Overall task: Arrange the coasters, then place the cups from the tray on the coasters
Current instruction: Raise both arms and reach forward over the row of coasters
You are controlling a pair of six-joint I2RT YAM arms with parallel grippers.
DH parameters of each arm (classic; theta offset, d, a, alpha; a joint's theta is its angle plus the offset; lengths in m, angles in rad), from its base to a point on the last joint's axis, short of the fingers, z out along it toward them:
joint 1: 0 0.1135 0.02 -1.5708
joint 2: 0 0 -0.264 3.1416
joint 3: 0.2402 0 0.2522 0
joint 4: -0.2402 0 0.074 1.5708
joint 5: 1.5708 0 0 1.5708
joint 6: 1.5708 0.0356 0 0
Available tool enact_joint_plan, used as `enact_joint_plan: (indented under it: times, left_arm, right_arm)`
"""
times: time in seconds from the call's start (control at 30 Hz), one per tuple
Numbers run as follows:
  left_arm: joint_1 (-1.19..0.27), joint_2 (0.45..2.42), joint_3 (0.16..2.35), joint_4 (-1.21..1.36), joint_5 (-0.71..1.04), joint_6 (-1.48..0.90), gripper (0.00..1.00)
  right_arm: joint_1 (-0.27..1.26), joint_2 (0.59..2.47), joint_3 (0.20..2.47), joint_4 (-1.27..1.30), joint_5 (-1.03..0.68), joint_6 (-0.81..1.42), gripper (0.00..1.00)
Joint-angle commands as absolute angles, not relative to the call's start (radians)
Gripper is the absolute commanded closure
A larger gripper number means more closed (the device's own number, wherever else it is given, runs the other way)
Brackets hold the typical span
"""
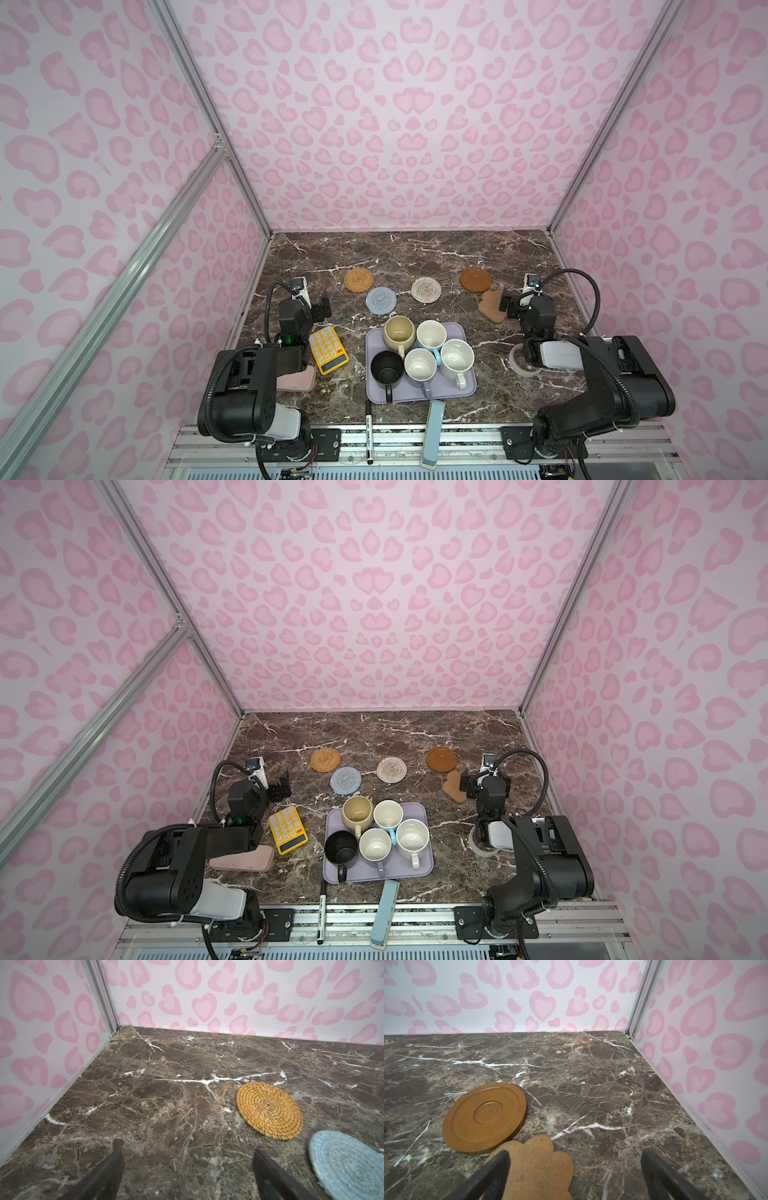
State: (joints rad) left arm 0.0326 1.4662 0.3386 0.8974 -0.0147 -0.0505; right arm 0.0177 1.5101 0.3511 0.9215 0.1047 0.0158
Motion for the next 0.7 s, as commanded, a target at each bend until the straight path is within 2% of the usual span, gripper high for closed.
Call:
enact_joint_plan:
  times: [0.0,0.1,0.23,0.33,0.53,0.67]
  left_arm:
    - [0.033,1.436,0.322,0.955,-0.006,-0.043,0.00]
    - [0.033,1.336,0.299,0.917,-0.032,-0.052,0.00]
    - [0.033,1.157,0.338,0.716,-0.036,-0.094,0.00]
    - [0.033,1.053,0.370,0.625,0.022,-0.138,0.03]
    - [0.033,0.930,0.452,0.511,0.109,-0.305,0.03]
    - [0.034,0.896,0.527,0.387,0.073,-0.508,0.04]
  right_arm:
    - [0.017,1.460,0.339,0.909,0.088,0.021,0.00]
    - [0.017,1.350,0.357,0.778,0.072,0.018,0.00]
    - [0.017,1.229,0.414,0.578,0.036,0.050,0.00]
    - [0.017,1.145,0.467,0.442,0.013,0.087,0.00]
    - [0.015,1.002,0.533,0.236,0.067,0.325,0.00]
    - [0.015,0.995,0.566,0.212,-0.086,0.357,0.00]
